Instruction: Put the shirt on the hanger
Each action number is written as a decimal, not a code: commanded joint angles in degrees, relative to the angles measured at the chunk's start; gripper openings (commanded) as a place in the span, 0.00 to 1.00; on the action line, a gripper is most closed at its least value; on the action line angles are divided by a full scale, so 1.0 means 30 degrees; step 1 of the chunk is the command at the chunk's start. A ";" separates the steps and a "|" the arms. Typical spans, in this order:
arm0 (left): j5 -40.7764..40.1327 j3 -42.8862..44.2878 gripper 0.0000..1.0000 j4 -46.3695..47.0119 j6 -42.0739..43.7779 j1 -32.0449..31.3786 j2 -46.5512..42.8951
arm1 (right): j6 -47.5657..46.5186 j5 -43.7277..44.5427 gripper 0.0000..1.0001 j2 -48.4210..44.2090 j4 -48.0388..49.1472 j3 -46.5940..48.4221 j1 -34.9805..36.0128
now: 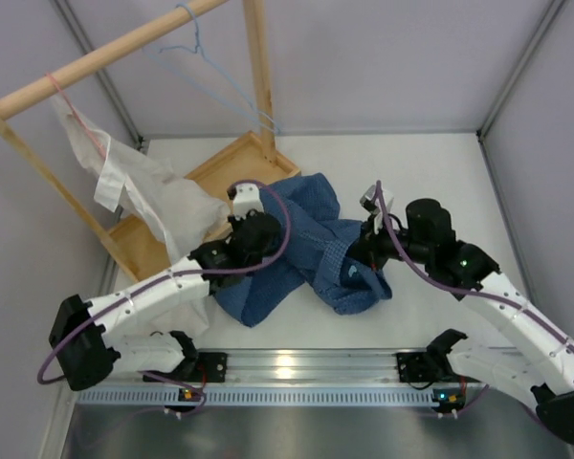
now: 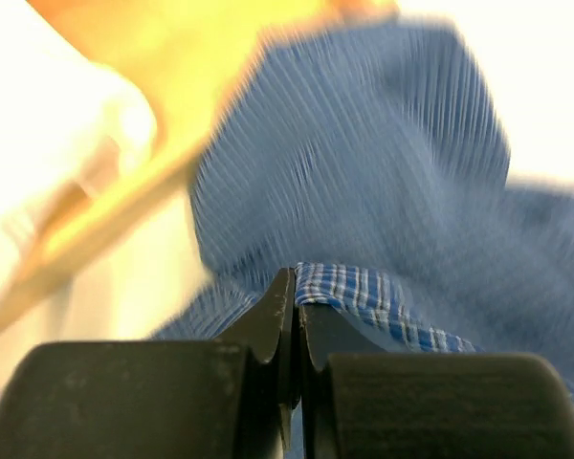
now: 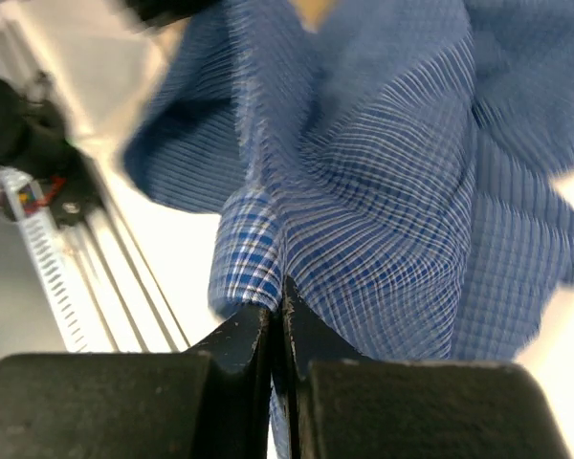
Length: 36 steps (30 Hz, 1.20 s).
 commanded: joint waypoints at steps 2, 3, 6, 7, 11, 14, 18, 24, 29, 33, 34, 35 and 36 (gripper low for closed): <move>-0.0035 0.2513 0.00 -0.0564 0.0344 0.4253 0.0418 | -0.1690 -0.2912 0.00 -0.2222 -0.1448 0.0942 -0.0074; 0.1590 0.2894 0.00 0.0161 0.1302 0.4723 0.1201 | -0.1667 -0.3089 0.00 -0.2311 -0.1507 0.0972 -0.0045; 0.3534 0.4564 0.00 0.0608 0.2802 0.5752 0.3192 | -0.1374 -0.3091 0.00 -0.1875 -0.1216 0.1381 -0.0015; 0.3540 0.5061 0.00 0.0666 0.3095 0.5927 0.3636 | -0.0475 -0.2916 0.00 -0.1206 -0.0982 0.1730 -0.0015; 0.5350 0.5243 0.15 0.0696 0.2924 0.6953 0.4870 | 0.1055 -0.0842 0.00 0.0406 0.0365 0.1940 -0.0015; 0.5855 0.4542 0.68 0.0433 0.1846 0.6954 0.4580 | 0.1730 0.0883 0.00 0.2219 0.0807 0.2114 -0.0015; 0.7225 0.3079 0.98 -0.0183 0.0872 0.6896 0.1772 | 0.2578 0.2445 0.00 0.4773 0.0749 0.3136 -0.0015; 0.7377 0.1962 0.98 0.1805 0.2829 0.1191 -0.1311 | 0.3780 0.3589 0.00 0.7793 -0.0099 0.5187 -0.0044; 0.8486 0.0907 0.91 0.3916 0.5850 -0.1278 -0.0407 | 0.3988 0.3269 0.00 0.8059 -0.0335 0.5776 -0.0044; 0.8114 0.0789 0.89 0.4124 0.5998 -0.1278 0.0972 | 0.3433 0.3033 0.00 0.7971 -0.0833 0.6186 -0.0044; 0.8110 0.0731 0.88 0.4182 0.6202 -0.1278 0.1206 | 0.3344 0.2772 0.00 0.7826 -0.0950 0.6187 -0.0044; 0.8139 0.0585 0.86 0.4269 0.6262 -0.1249 0.1586 | 0.3140 0.2624 0.00 0.7766 -0.0980 0.6158 -0.0015; 0.8284 0.0468 0.86 0.4560 0.6320 -0.1220 0.1706 | 0.3051 0.2448 0.00 0.7650 -0.0980 0.6071 -0.0015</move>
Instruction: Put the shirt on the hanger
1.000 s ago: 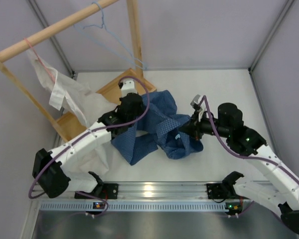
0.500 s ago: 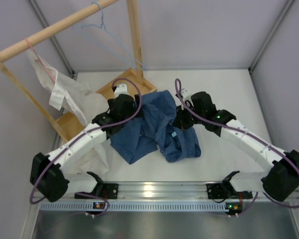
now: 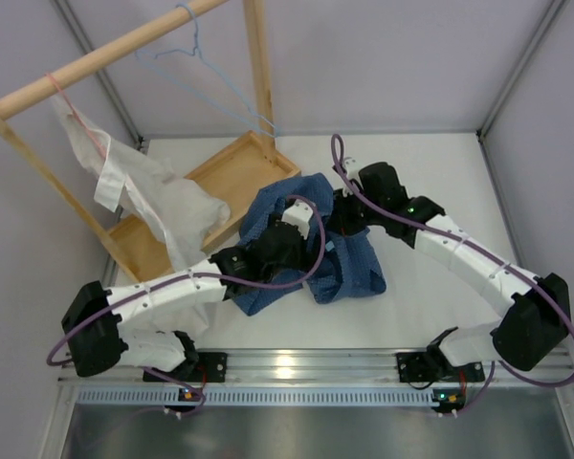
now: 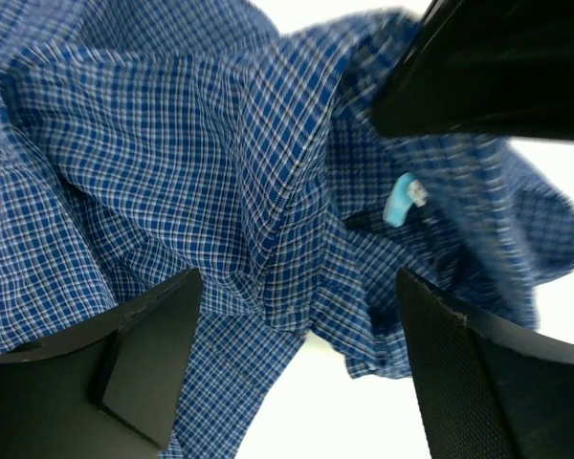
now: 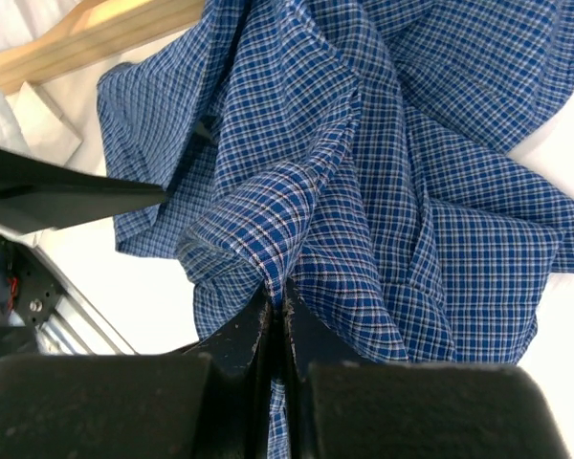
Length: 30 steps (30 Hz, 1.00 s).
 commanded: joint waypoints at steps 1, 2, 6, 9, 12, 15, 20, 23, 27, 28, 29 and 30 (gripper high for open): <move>0.0140 -0.0385 0.85 0.1837 0.1103 0.0048 0.0504 | -0.0469 -0.1034 0.00 -0.0780 -0.0557 0.0723 -0.0037; 0.0199 -0.0676 0.83 0.2101 0.1193 0.0048 0.0709 | -0.0644 -0.1300 0.00 -0.0898 -0.0528 0.0664 -0.0037; 0.0053 -0.1059 0.77 0.2805 0.1281 0.0252 0.1121 | -0.1055 -0.2004 0.00 -0.1192 -0.0557 0.0430 -0.0037; 0.0141 -0.1469 0.74 0.3739 0.1778 0.0253 0.0975 | -0.1406 -0.2502 0.00 -0.1309 -0.0557 0.0283 -0.0037; 0.0550 -0.1733 0.75 0.4299 0.2452 0.0340 0.0682 | -0.1699 -0.3263 0.00 -0.1426 -0.0412 0.0137 -0.0066; 0.2421 -0.2522 0.78 0.5294 0.3476 0.0778 0.0039 | -0.2109 -0.4083 0.00 -0.1514 -0.0411 0.0048 -0.0037; 0.5762 -0.3871 0.78 0.6087 0.4152 0.1804 -0.1748 | -0.2841 -0.4525 0.00 -0.1719 -0.0528 -0.0156 -0.0066; 0.7110 -0.4164 0.77 0.5971 0.4153 0.2273 -0.2510 | -0.3193 -0.4613 0.00 -0.1778 -0.0645 -0.0216 -0.0066; 0.9220 -0.4341 0.69 0.5824 0.3890 0.2889 -0.3039 | -0.3341 -0.4671 0.00 -0.1632 -0.0675 -0.0099 -0.0066; 0.9542 -0.4341 0.67 0.5853 0.3860 0.2919 -0.3068 | -0.3312 -0.4758 0.00 -0.1544 -0.0704 -0.0070 -0.0066; 0.9632 -0.4283 0.64 0.5766 0.3831 0.2919 -0.3011 | -0.3312 -0.4788 0.00 -0.1486 -0.0704 -0.0011 -0.0066; 0.9633 -0.4167 0.60 0.5707 0.3830 0.2919 -0.3010 | -0.3341 -0.4818 0.00 -0.1456 -0.0762 0.0018 -0.0066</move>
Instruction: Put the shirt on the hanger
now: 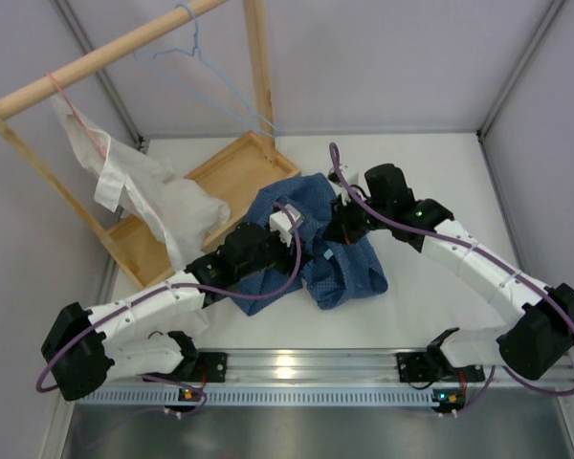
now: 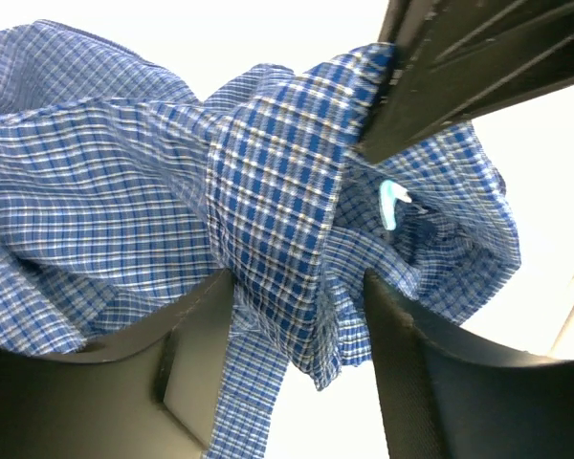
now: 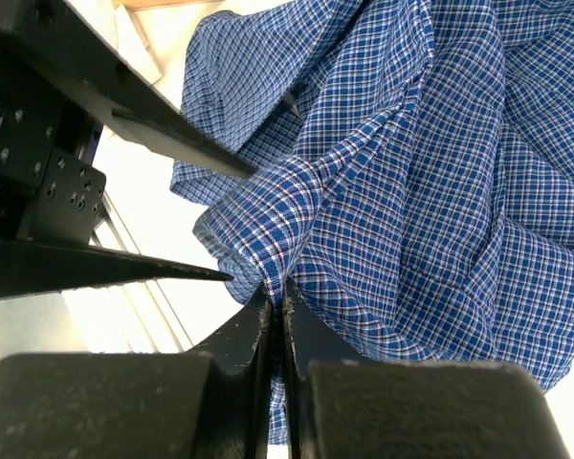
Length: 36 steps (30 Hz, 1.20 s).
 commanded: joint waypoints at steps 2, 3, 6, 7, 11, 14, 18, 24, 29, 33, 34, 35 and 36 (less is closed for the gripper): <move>0.1663 0.0031 0.52 0.0934 0.0151 0.0099 -0.0015 | -0.0492 -0.0556 0.00 -0.0340 -0.0049 0.0266 -0.0066; 0.1634 0.0118 0.50 0.0876 0.0122 0.0128 0.0189 | -0.0521 -0.0585 0.00 -0.0428 -0.0049 0.0267 -0.0066; 0.1662 0.0178 0.39 0.0728 0.0122 0.0158 0.0483 | -0.0609 -0.0585 0.00 -0.0575 -0.0077 0.0296 -0.0066; 0.1634 0.0178 0.38 0.0728 0.0064 0.0187 0.0600 | -0.0638 -0.0643 0.00 -0.0604 -0.0107 0.0354 -0.0066; 0.1605 0.0090 0.48 0.0670 -0.0053 0.0217 0.0601 | -0.0639 -0.0965 0.00 -0.0634 -0.0107 0.0559 -0.0095; 0.1458 0.0032 0.51 0.0524 -0.0083 0.0217 0.0397 | -0.0551 -0.1317 0.00 -0.0604 -0.0107 0.0734 -0.0066; 0.0872 -0.0027 0.46 0.0523 -0.0375 0.0217 -0.0160 | -0.0318 -0.1873 0.00 -0.0371 0.0127 0.0852 -0.0066; -0.0531 0.0059 0.00 0.0378 -0.1308 0.0217 -0.1155 | -0.0258 -0.2576 0.03 -0.0311 0.0595 0.0999 -0.0066; -0.4160 0.0851 0.00 -0.2776 -0.4180 0.0217 -0.2035 | -0.0667 -0.1584 0.38 -0.0224 0.0947 0.1582 -0.0066; -0.5308 0.0998 0.00 -0.5065 -0.6551 0.0246 -0.2241 | -0.0523 -0.0294 0.69 -0.0107 0.1122 0.2871 -0.0066; -0.5397 0.0940 0.00 -0.5333 -0.6848 0.0217 -0.2299 | -0.0260 -0.0118 0.70 -0.0077 0.1471 0.3164 -0.0066; -0.5398 0.0795 0.00 -0.5510 -0.7025 0.0246 -0.2270 | -0.0200 0.0000 0.71 0.0010 0.1591 0.3950 -0.0037; -0.5311 0.0706 0.00 -0.5686 -0.7316 0.0217 -0.2299 | -0.0112 0.0146 0.71 0.0272 0.1708 0.4422 -0.0037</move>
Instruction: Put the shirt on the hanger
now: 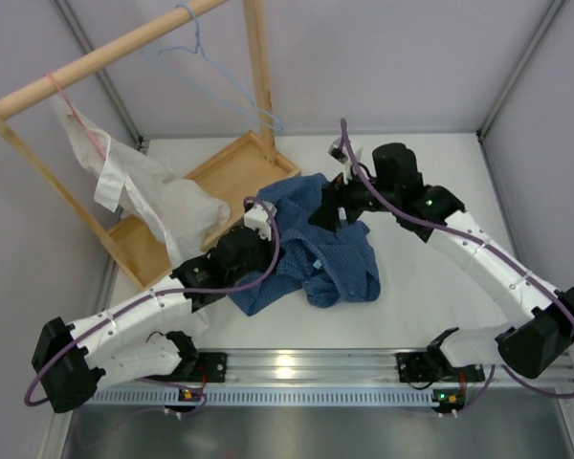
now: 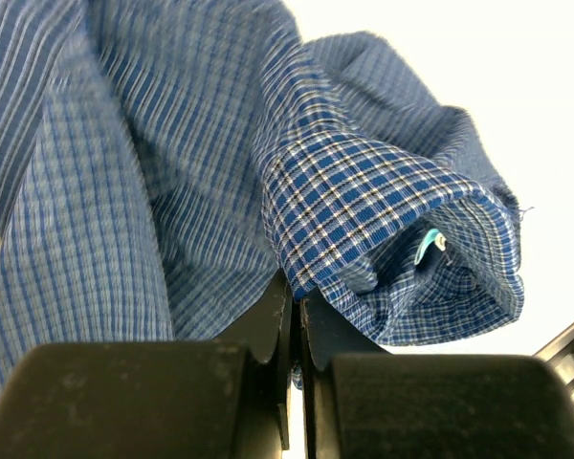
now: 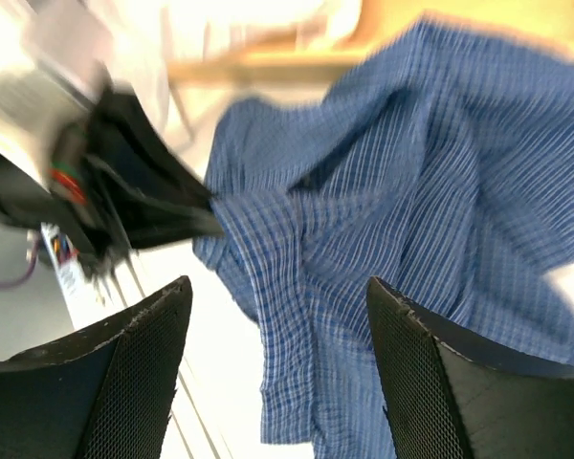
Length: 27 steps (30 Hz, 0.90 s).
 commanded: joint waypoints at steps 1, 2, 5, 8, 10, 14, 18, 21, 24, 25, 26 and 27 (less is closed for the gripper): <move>-0.1033 0.0334 0.00 -0.1484 -0.1986 0.0093 -0.0383 | 0.0361 0.1194 0.71 0.0376 0.1723 0.2567 -0.0008; -0.0946 0.0101 0.00 -0.1513 -0.2045 0.0093 -0.0412 | 0.0450 0.1518 0.72 0.0638 0.1812 0.3557 -0.0008; -0.0828 -0.0280 0.00 -0.1542 -0.2338 0.0093 -0.0646 | 0.0306 0.2458 0.72 0.1868 0.1871 0.5905 -0.0008; -0.0828 -0.0603 0.00 -0.1513 -0.2631 0.0093 -0.1085 | -0.0163 0.2489 0.72 0.3391 0.1813 0.8302 0.0051; -0.0828 -0.0780 0.00 -0.1513 -0.2660 0.0093 -0.1233 | -0.0543 0.2546 0.72 0.4504 0.1813 0.9480 0.0197; -0.0594 -0.0897 0.00 -0.1543 -0.2690 0.0093 -0.1146 | -0.0750 0.2898 0.71 0.6846 0.1754 1.3082 0.0578; 0.0197 -0.0897 0.00 -0.1513 -0.3041 0.0093 -0.0591 | -0.1364 0.3539 0.67 1.0356 0.0761 1.7182 0.1075; 0.0403 -0.1014 0.00 -0.1542 -0.3042 0.0093 -0.0238 | -0.2623 0.4593 0.64 1.2496 0.0641 2.0054 0.1369; 0.0607 -0.1248 0.00 -0.1513 -0.3071 0.0093 -0.0149 | -0.2917 0.5066 0.55 1.4547 0.0641 2.2896 0.1369; 0.0666 -0.1278 0.00 -0.1513 -0.3071 0.0093 -0.0149 | -0.2976 0.4950 0.51 1.4963 0.0960 2.3831 0.1369; 0.0753 -0.1336 0.00 -0.1484 -0.3071 0.0093 -0.0178 | -0.2977 0.4775 0.42 1.5344 0.1282 2.3986 0.1369; 0.0899 -0.1366 0.00 -0.1484 -0.2984 0.0093 -0.0236 | -0.2977 0.4454 0.37 1.5783 0.1662 2.4045 0.1427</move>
